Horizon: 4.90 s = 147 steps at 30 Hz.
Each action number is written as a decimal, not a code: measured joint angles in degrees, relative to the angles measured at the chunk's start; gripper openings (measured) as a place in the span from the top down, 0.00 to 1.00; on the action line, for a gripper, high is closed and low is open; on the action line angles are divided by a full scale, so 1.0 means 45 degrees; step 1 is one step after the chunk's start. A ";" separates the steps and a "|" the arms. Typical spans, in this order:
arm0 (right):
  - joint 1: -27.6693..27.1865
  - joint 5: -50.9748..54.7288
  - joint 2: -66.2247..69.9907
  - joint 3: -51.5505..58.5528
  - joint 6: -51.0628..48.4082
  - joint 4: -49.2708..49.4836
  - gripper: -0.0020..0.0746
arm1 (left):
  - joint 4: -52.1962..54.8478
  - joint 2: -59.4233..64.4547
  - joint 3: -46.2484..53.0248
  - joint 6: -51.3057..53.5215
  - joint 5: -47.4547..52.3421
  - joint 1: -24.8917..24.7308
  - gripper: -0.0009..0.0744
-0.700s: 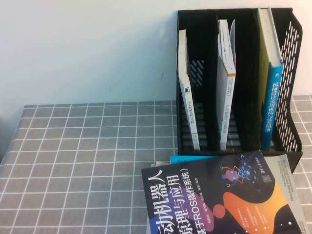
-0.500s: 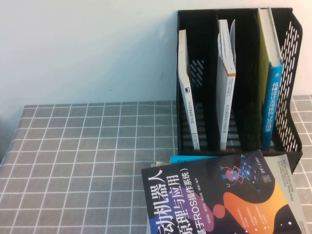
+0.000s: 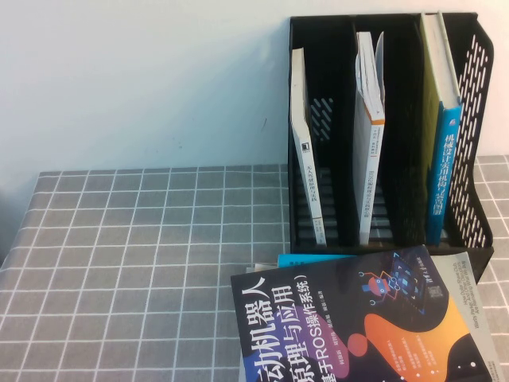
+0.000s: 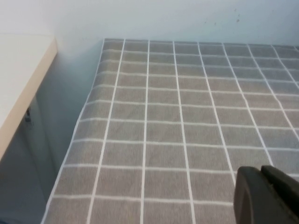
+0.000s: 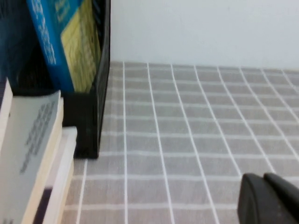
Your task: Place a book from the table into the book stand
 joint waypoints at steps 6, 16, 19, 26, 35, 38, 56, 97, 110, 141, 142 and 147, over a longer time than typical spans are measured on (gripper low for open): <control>0.0000 -0.4537 0.0000 0.0000 0.0253 0.0083 0.98 | 0.0000 0.0000 0.0052 0.0048 -0.2560 0.0000 0.99; 0.0000 -0.8882 0.0000 0.0000 0.0444 0.0552 0.98 | -0.0183 0.0000 0.0052 -0.0036 -1.1188 0.0000 0.99; 0.0000 -0.8977 0.0000 0.0000 0.0416 0.0605 0.98 | -0.1068 -0.0050 0.0052 -0.0036 -1.2124 0.0000 0.99; 0.0000 -0.4181 0.0000 -0.2599 0.0416 0.0584 0.98 | -0.2485 -0.0050 -0.2018 -0.0268 -0.6772 0.0000 0.99; 0.0000 0.2917 0.2067 -0.7619 -0.0346 0.0449 0.98 | -0.2464 0.4451 -0.7835 0.0299 0.3137 0.0000 0.99; 0.0000 0.4291 0.3344 -0.8418 -0.0467 0.0597 0.98 | -0.3781 0.6278 -0.8608 0.0323 0.4131 0.0000 0.99; 0.0000 0.6256 1.4761 -0.8749 -1.0764 1.1585 0.98 | -1.6651 1.4451 -0.8850 1.0141 0.5979 0.0000 0.99; 0.3895 0.3541 1.8380 -0.7441 -1.0935 1.5055 0.98 | -1.6559 1.7889 -0.8970 1.1112 0.8691 0.0290 0.10; 0.4447 0.3686 1.8479 -0.7354 -1.1458 1.5872 0.98 | -1.8119 2.1931 -0.8999 1.3705 1.0385 0.1661 0.10; 0.4447 0.3686 1.8505 -0.7253 -1.2431 1.6393 0.98 | -1.8458 2.4037 -0.9104 1.5113 1.0955 0.0745 0.83; 0.4447 0.3686 1.8505 -0.7253 -1.2464 1.6393 0.98 | -1.8458 2.4037 -0.9104 1.5141 1.0975 0.0745 0.83; 0.4447 0.3715 1.8357 -0.7333 -1.2644 1.6318 0.98 | -1.8211 2.3688 -0.9246 1.4844 1.0951 0.0745 0.83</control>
